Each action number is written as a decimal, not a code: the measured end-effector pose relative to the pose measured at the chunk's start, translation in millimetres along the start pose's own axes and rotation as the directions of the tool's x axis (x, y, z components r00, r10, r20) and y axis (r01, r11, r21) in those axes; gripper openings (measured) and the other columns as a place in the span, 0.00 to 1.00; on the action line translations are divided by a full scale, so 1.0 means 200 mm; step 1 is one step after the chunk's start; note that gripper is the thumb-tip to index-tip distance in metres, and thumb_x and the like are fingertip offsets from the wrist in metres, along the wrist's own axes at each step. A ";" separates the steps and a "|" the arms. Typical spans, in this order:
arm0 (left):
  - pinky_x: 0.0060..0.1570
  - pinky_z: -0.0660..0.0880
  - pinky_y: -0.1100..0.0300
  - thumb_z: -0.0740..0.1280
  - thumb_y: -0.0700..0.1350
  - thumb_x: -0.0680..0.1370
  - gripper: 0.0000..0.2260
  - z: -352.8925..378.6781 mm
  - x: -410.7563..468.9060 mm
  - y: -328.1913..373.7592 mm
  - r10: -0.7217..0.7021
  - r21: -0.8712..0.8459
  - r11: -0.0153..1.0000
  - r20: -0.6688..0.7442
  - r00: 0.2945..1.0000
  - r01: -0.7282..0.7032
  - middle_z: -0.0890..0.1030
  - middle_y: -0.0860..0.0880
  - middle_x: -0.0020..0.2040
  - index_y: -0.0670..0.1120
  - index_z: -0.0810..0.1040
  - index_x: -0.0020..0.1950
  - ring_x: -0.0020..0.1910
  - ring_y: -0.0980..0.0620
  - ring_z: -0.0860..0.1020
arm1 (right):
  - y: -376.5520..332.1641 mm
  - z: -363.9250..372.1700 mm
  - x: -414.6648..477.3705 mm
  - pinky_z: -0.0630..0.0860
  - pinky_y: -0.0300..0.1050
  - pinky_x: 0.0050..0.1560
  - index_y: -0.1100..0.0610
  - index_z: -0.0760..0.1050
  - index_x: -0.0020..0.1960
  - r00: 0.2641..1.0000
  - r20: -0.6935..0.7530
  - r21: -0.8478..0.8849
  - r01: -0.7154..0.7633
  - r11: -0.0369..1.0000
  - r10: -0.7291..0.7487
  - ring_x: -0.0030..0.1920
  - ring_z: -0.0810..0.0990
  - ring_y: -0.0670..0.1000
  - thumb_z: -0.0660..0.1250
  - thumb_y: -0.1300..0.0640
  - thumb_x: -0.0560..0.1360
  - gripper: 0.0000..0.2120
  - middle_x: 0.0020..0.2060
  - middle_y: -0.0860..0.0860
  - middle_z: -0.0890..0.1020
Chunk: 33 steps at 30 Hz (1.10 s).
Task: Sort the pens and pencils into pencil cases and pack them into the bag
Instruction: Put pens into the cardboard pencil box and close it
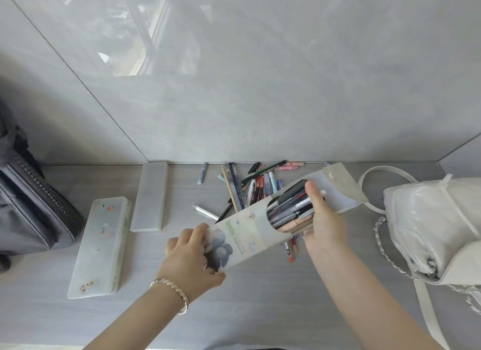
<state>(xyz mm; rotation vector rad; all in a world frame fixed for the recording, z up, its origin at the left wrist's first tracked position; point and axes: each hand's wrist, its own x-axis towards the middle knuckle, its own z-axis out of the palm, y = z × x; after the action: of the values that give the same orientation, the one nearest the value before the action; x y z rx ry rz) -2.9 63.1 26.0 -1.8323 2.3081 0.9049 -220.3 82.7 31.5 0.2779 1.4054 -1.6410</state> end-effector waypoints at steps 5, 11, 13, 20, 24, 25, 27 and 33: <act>0.50 0.60 0.67 0.73 0.50 0.64 0.34 0.04 0.00 0.06 0.076 -0.064 0.995 -0.099 0.992 -0.083 0.64 0.56 0.52 0.53 0.61 0.66 0.53 0.54 0.58 | 0.11 0.00 -0.04 0.78 0.47 0.40 0.53 0.79 0.47 0.998 -0.007 -0.053 -0.061 0.997 0.060 0.46 0.81 0.55 0.75 0.54 0.67 0.10 0.48 0.53 0.83; 0.54 0.58 0.67 0.74 0.45 0.63 0.36 0.07 0.00 0.06 0.070 -0.133 0.986 -0.200 0.977 -0.098 0.62 0.55 0.53 0.49 0.63 0.69 0.57 0.53 0.58 | 0.11 -0.02 -0.09 0.75 0.48 0.49 0.55 0.78 0.53 0.961 0.270 -0.091 -0.036 0.995 0.059 0.52 0.80 0.53 0.73 0.54 0.61 0.21 0.52 0.54 0.82; 0.54 0.57 0.68 0.74 0.44 0.63 0.36 0.06 0.01 0.06 0.070 -0.156 0.982 -0.215 0.974 -0.105 0.63 0.55 0.53 0.48 0.64 0.68 0.56 0.54 0.58 | 0.08 -0.05 -0.08 0.77 0.47 0.52 0.56 0.78 0.55 0.926 0.377 -0.142 0.029 0.989 0.027 0.53 0.81 0.52 0.74 0.53 0.59 0.25 0.52 0.54 0.83; 0.50 0.58 0.69 0.72 0.41 0.64 0.35 0.00 0.04 0.05 0.068 -0.126 0.988 -0.207 0.976 -0.095 0.62 0.55 0.53 0.50 0.63 0.68 0.54 0.55 0.55 | 0.00 -0.11 -0.02 0.77 0.54 0.57 0.52 0.66 0.66 0.945 0.287 -0.280 0.238 0.930 -0.155 0.57 0.79 0.53 0.80 0.55 0.56 0.42 0.59 0.53 0.78; 0.45 0.60 0.71 0.70 0.40 0.64 0.32 -0.02 0.04 0.07 0.076 -0.095 0.991 -0.178 0.981 -0.094 0.62 0.54 0.53 0.52 0.64 0.66 0.52 0.56 0.54 | 0.04 -0.12 -0.10 0.70 0.45 0.63 0.49 0.60 0.68 0.682 0.109 -0.444 0.684 0.579 -0.723 0.60 0.70 0.45 0.76 0.56 0.65 0.37 0.59 0.45 0.68; 0.44 0.62 0.70 0.69 0.40 0.64 0.32 -0.03 0.03 0.07 0.079 -0.071 0.993 -0.173 0.982 -0.092 0.62 0.54 0.53 0.52 0.64 0.66 0.53 0.55 0.55 | 0.04 -0.13 -0.11 0.70 0.41 0.59 0.52 0.64 0.64 0.459 0.167 -0.462 0.818 0.342 -0.873 0.55 0.70 0.43 0.74 0.54 0.67 0.29 0.55 0.42 0.68; 0.46 0.65 0.66 0.69 0.41 0.64 0.33 -0.03 0.03 0.07 0.086 -0.023 0.996 -0.158 0.984 -0.090 0.62 0.54 0.53 0.51 0.63 0.67 0.58 0.51 0.58 | 0.03 -0.14 -0.18 0.69 0.32 0.51 0.55 0.71 0.50 0.205 0.433 -0.343 0.938 0.050 -0.878 0.46 0.71 0.41 0.68 0.50 0.73 0.12 0.46 0.38 0.72; 0.47 0.66 0.66 0.68 0.41 0.64 0.33 -0.03 0.03 0.07 0.107 0.023 0.994 -0.135 0.985 -0.104 0.61 0.55 0.52 0.52 0.62 0.68 0.62 0.49 0.58 | 0.11 -0.12 -0.25 0.66 0.27 0.62 0.52 0.79 0.53 0.370 0.889 -0.323 0.924 0.206 -0.270 0.60 0.73 0.36 0.62 0.53 0.74 0.12 0.55 0.36 0.77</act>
<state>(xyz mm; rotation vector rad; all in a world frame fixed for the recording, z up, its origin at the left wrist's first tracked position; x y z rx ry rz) -15.5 56.1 33.2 -1.8349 2.5066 0.7945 -185.3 129.9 42.3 -1.6571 1.5602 -1.1745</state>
